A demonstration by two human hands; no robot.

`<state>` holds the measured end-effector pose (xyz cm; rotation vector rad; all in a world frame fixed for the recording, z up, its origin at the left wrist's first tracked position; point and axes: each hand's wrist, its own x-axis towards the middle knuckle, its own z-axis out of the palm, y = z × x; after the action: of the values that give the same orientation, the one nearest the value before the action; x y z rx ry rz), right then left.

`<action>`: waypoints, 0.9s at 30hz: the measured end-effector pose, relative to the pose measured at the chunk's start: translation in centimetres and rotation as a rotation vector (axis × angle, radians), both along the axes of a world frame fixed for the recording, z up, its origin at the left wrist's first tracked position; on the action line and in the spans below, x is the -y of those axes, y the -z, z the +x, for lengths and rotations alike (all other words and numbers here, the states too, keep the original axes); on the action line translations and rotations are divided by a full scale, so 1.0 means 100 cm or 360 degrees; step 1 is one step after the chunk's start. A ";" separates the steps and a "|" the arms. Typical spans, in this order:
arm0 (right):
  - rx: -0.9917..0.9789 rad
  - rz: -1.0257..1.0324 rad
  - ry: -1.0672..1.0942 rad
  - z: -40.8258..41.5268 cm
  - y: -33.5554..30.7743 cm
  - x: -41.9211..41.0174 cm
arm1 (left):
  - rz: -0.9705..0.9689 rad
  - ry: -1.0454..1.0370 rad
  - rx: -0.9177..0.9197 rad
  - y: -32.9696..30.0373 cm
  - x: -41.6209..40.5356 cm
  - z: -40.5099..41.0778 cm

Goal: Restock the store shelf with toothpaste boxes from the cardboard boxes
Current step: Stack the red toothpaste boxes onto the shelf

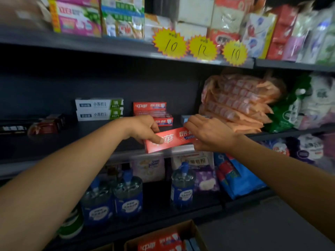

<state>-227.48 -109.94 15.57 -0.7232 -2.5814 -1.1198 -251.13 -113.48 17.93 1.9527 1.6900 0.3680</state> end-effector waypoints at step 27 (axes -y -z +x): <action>-0.0293 -0.0997 0.0378 -0.047 0.040 -0.205 | 0.0320 -0.0265 -0.0273 0.060 -0.161 -0.043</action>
<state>-232.19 -89.41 11.61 -1.2209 -2.7309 -0.2422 -255.38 -97.35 11.97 2.0406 2.0014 0.4584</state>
